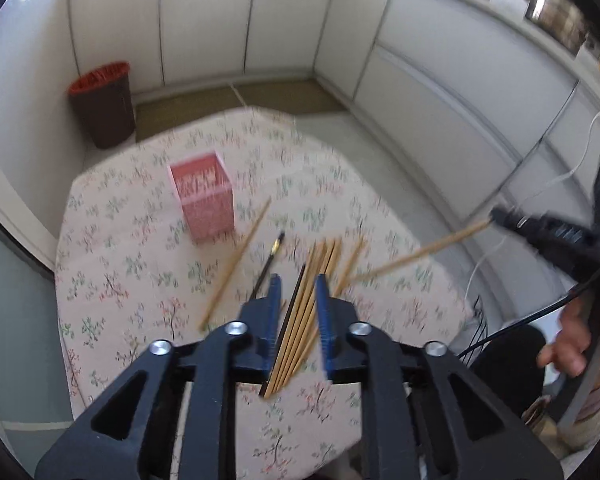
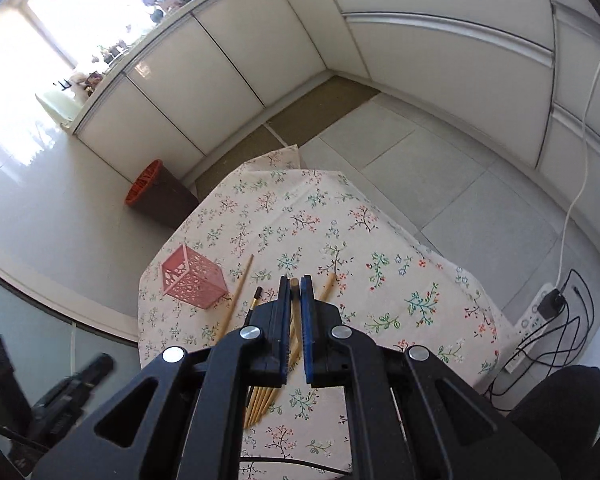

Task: Organize utensils
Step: 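Lift both held chopsticks upright and carry them over the pink holder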

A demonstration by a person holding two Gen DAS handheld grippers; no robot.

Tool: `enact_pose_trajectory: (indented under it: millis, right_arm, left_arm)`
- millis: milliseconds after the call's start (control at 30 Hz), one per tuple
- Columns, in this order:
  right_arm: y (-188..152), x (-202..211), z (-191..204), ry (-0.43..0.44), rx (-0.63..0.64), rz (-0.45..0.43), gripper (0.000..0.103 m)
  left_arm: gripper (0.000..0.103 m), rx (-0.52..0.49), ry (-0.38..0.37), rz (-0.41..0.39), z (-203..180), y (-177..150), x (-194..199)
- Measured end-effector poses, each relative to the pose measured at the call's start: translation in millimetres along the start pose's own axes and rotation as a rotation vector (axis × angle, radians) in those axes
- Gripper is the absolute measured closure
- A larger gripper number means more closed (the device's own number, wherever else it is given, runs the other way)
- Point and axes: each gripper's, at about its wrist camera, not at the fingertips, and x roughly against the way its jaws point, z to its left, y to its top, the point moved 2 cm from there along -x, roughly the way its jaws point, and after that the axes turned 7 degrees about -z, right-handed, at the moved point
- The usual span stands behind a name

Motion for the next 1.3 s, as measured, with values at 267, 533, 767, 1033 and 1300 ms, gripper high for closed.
enact_pose_trajectory:
  millis: [267, 533, 767, 1033, 1300]
  right_arm:
    - [0.9, -7.3, -7.9, 0.008, -0.02, 0.037, 0.098]
    - [3.8, -15.2, -9.4, 0.007, 0.003, 0.055, 0.098]
    - [4.3, -27.7, -14.0, 0.0, -0.002, 0.07, 0.098]
    - [13.0, -30.2, -4.6, 0.033, 0.031, 0.014, 0.098]
    - [18.5, 4.5, 23.1, 0.105, 0.112, -0.015, 0.098]
  left_arm:
    - [0.077, -0.074, 0.104, 0.401, 29.4, -59.0, -132.0]
    - [0.088, -0.144, 0.101, 0.47, 25.1, -71.1, -159.5]
    - [0.092, -0.184, 0.113, 0.504, 25.6, -85.5, -175.0]
    - [0.098, -0.192, 0.137, 0.407, 12.0, -79.9, -161.1]
    - [0.098, -0.117, 0.072, 0.115, 3.0, -42.2, -46.2]
